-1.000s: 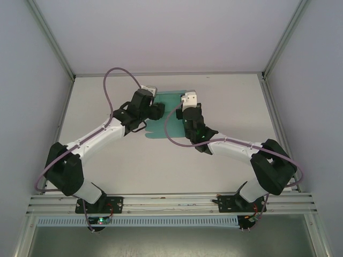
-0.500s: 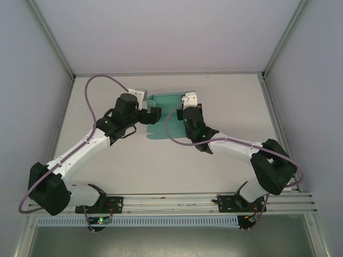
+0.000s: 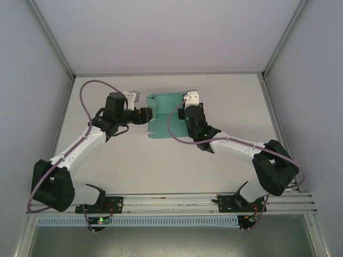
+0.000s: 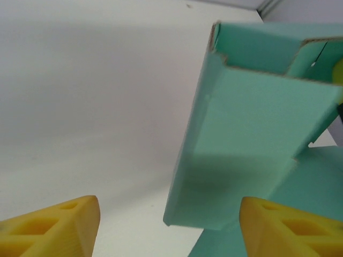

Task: Assemble paper box

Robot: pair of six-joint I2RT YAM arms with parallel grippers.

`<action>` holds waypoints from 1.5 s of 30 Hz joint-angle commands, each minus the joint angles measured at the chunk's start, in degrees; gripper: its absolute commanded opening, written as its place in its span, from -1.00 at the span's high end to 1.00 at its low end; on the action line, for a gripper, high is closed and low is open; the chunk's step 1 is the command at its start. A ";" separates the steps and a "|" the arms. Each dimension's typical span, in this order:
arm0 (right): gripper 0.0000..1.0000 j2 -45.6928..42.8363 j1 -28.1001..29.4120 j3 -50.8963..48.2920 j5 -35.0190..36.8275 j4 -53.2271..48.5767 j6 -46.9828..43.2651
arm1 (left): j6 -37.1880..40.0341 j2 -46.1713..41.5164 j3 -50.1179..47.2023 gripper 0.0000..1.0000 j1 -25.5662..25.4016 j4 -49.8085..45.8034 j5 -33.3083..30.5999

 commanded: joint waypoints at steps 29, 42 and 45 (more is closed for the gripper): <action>1.00 0.08 1.17 2.60 -4.30 -0.35 0.91 | 4.31 12.29 11.83 0.71 -5.79 -0.24 -20.94; 1.00 2.82 3.90 3.71 7.41 1.52 -4.61 | -5.93 22.78 25.09 1.00 -12.46 -19.86 -61.19; 1.00 3.50 4.29 4.16 8.41 2.19 -5.30 | -6.15 24.68 26.65 1.00 -13.24 -20.64 -63.33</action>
